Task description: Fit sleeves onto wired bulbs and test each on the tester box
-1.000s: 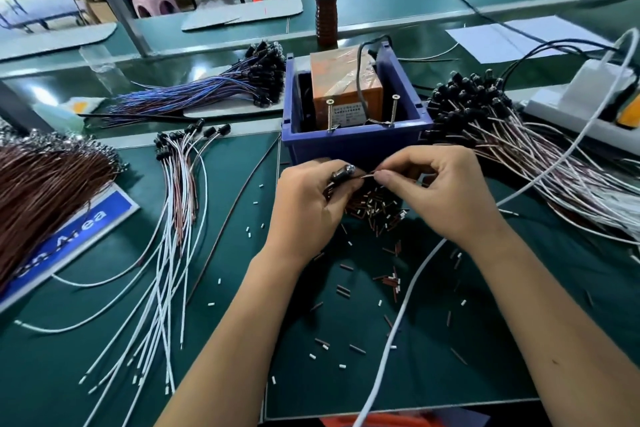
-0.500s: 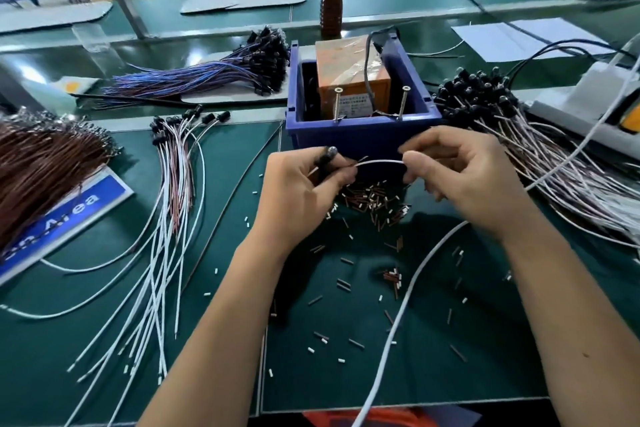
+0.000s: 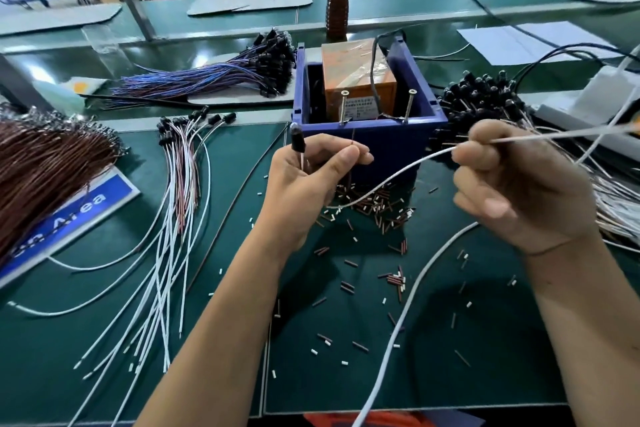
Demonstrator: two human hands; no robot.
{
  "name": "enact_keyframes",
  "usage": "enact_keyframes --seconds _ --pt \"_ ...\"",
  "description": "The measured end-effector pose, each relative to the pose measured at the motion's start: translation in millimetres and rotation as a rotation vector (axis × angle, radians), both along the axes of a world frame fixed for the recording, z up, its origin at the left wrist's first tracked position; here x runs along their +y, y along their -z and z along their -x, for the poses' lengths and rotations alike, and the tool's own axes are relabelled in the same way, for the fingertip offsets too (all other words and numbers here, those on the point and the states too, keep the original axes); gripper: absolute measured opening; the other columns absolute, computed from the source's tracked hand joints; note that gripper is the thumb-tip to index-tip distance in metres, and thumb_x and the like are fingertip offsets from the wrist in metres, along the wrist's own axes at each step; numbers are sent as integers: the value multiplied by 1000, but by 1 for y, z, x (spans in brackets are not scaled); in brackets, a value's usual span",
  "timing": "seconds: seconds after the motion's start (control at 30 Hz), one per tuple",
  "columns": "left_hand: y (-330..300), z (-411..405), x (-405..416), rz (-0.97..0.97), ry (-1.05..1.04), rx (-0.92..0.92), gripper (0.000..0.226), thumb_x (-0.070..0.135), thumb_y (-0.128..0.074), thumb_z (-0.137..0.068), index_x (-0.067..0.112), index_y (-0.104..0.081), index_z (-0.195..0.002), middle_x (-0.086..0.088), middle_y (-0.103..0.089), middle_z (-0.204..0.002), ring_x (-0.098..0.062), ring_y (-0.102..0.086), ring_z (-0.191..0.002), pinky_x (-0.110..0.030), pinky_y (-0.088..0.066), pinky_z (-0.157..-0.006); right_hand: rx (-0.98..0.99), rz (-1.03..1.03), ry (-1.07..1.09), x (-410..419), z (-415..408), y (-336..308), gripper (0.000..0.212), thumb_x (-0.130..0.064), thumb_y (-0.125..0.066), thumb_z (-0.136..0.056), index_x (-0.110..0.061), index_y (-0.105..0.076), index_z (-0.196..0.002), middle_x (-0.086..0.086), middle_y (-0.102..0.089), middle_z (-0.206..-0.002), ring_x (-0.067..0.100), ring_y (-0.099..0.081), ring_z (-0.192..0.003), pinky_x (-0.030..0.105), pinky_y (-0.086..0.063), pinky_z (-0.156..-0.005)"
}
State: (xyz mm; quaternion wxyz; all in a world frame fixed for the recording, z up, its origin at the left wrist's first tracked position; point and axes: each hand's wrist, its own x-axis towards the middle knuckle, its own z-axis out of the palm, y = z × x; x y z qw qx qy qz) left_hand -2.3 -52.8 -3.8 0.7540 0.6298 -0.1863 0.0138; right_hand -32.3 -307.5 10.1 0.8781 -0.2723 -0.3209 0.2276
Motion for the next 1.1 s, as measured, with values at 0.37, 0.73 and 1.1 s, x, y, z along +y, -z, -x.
enact_keyframes --seconds 0.37,0.73,1.1 --pt "-15 12 2 191 502 -54 12 14 -65 -98 14 -77 -100 -24 -58 -145 -29 -60 -133 -31 -57 -88 -118 573 209 38 -3 10 20 -24 -70 -97 -13 -73 -114 17 -77 -113 17 -73 -63 21 -45 -45" --pt "-16 9 8 236 574 -15 12 24 -71 -95 15 -78 -98 -17 -57 -148 6 -43 -51 -13 -25 -45 -7 660 503 55 -3 9 17 -26 -62 -98 -11 -62 -92 15 -78 -91 16 -60 -46 15 -33 -38" --pt "-12 4 7 156 355 38 25 41 -72 -90 19 -82 -95 -12 -37 -53 -2 -24 -43 -15 -23 -42 -193 860 400 54 0 13 19 -26 -64 -102 -11 -75 -99 10 -64 -58 11 -44 -37 17 -34 -39"
